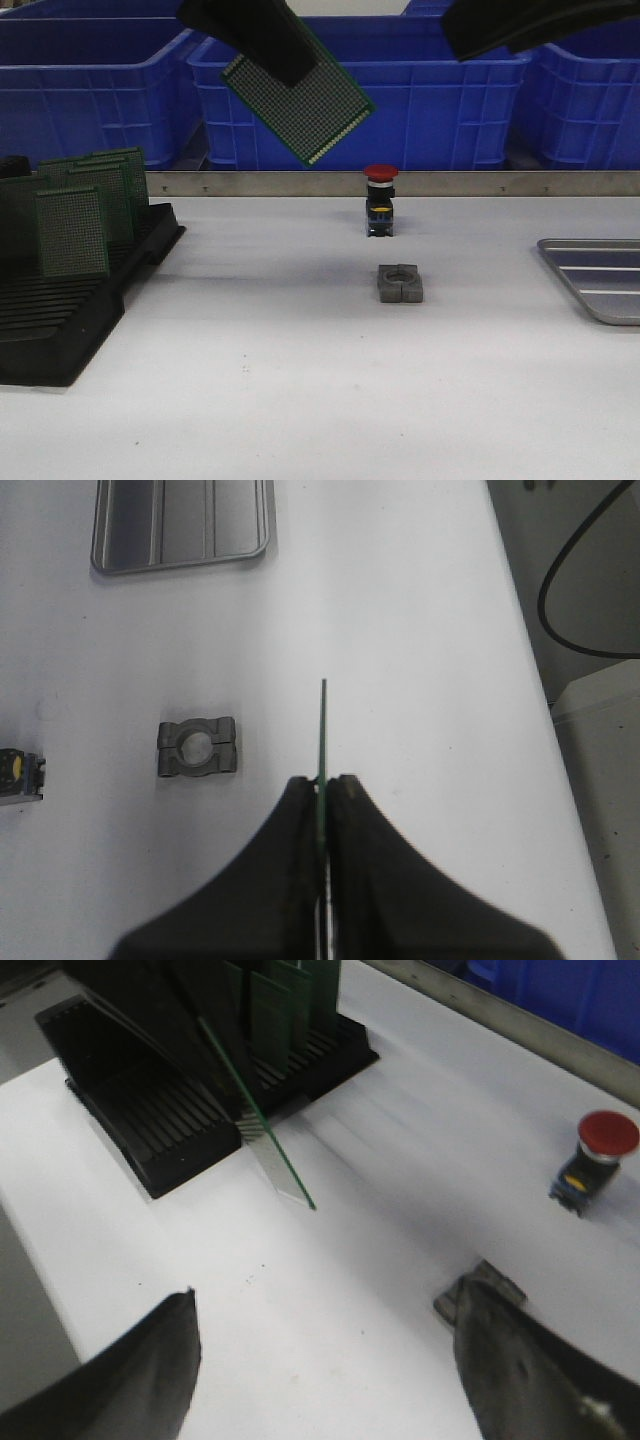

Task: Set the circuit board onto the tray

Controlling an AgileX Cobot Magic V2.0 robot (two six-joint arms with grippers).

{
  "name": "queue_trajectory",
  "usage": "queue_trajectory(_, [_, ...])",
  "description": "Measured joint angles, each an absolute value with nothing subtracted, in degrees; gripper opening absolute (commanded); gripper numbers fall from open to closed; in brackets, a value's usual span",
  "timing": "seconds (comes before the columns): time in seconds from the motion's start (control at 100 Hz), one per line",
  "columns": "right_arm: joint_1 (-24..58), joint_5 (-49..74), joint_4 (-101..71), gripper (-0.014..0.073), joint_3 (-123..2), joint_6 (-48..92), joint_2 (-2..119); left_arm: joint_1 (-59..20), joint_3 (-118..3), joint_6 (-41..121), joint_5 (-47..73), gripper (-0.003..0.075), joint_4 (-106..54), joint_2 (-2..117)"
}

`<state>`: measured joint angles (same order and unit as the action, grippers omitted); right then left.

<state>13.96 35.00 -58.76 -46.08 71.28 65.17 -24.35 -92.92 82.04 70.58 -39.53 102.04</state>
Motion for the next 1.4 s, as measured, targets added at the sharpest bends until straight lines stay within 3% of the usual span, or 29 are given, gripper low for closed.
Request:
queue_trajectory(0.24, [16.8, 37.3, -63.9, 0.0552, -51.0, 91.1, 75.2, -24.3, -92.9, 82.0, 70.6, -0.0020, -39.7, 102.0])
queue_trajectory(0.41, [19.2, 37.6, -66.4, 0.0550, -55.2, 94.1, 83.2, -24.3, -92.9, 82.0, 70.6, -0.0020, -39.9, 102.0])
queue_trajectory(0.51, [20.4, 37.6, -67.4, 0.0505, -57.9, 94.5, 87.1, -24.3, -92.9, 82.0, 70.6, -0.0020, -39.9, 102.0])
queue_trajectory(0.58, [20.6, 38.2, -67.7, 0.0421, -59.2, 94.6, 89.3, -24.3, -92.9, 82.0, 70.6, -0.0020, -39.9, 102.0])
queue_trajectory(0.75, [20.6, 39.0, -67.8, 0.0064, -60.2, 94.6, 91.3, -24.3, -92.9, 82.0, 70.6, -0.0020, -39.9, 102.0])
queue_trajectory(0.84, [20.6, 39.6, -67.8, -0.0078, -60.4, 94.6, 91.3, -24.3, -92.9, 82.0, 70.3, -0.0019, -39.9, 102.0])
queue_trajectory(0.89, [20.6, 40.2, -67.7, -0.0123, -60.4, 95.1, 91.3, -24.3, -92.9, 82.0, 70.2, -0.0019, -39.9, 102.0])
queue_trajectory(0.99, [20.8, 41.2, -67.1, -0.0112, -60.4, 95.8, 91.3, -24.3, -92.9, 82.1, 71.1, -0.0008, -39.9, 102.0])
queue_trajectory(1.1, [20.8, 41.4, -67.0, -0.0113, -60.4, 95.9, 91.3, -24.3, -92.9, 82.1, 71.1, 0.0097, -39.9, 102.0])
queue_trajectory(1.3, [20.7, 42.2, -67.8, -0.0113, -60.4, 93.5, 91.3, -24.3, -92.9, 82.1, 70.6, 0.0417, -40.0, 102.0])
queue_trajectory(1.4, [20.5, 42.6, -67.8, -0.0113, -60.4, 89.8, 91.3, -24.3, -92.9, 82.1, 68.7, 0.0494, -40.0, 102.0])
